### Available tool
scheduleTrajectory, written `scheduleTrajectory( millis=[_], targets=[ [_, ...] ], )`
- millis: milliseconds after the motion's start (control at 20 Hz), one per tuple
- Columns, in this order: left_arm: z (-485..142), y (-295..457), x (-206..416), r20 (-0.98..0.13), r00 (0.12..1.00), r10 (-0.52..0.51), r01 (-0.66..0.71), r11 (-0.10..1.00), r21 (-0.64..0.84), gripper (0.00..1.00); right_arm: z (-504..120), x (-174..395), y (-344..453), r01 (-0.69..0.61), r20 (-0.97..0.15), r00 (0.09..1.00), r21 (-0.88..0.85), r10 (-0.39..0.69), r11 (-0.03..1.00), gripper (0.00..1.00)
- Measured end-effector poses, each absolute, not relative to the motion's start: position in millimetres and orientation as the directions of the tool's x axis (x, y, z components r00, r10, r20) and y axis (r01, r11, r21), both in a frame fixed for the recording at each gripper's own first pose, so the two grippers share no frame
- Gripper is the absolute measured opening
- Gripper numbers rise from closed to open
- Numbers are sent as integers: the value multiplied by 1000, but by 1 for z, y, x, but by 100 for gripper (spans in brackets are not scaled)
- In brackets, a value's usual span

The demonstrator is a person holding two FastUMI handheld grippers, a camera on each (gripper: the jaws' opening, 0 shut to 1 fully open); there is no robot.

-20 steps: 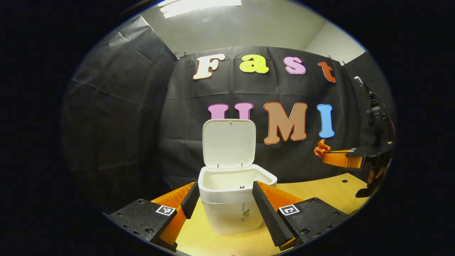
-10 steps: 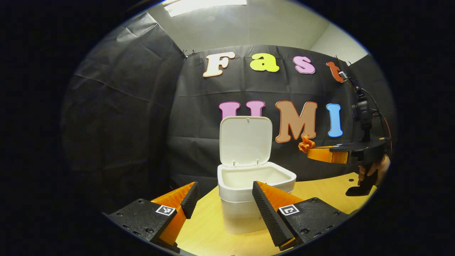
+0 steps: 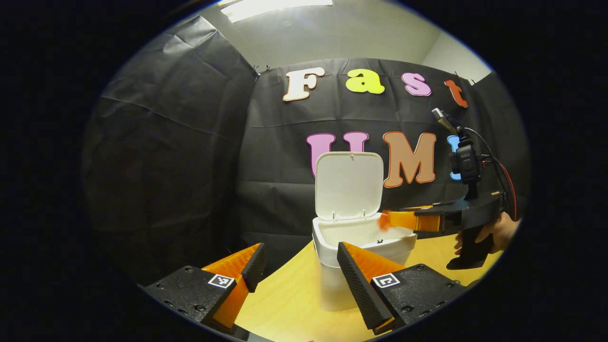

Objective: Press the lid of the desktop garbage bin to open it, pick up the crumpled paper on the desktop and throw it into the bin, then pick up the pop can on the desktop and drop it into the bin, and finally close the garbage bin lid.

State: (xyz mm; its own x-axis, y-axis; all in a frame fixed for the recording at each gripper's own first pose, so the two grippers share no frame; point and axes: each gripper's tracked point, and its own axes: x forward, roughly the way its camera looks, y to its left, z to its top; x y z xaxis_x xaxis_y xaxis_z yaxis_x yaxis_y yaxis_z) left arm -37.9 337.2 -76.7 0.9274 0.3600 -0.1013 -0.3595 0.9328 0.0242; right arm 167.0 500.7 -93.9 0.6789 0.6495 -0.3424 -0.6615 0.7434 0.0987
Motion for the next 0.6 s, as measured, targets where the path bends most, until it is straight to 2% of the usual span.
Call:
scheduleTrajectory(
  millis=[150,600],
  targets=[
    [-76,337,-35,-98,930,355,-355,935,23,89,-88,167,499,-655,-319,696,85,644,751,100],
    [-63,298,-9,-57,963,262,-262,965,11,89,-54,161,421,-557,-223,802,58,555,828,100]
  ],
)
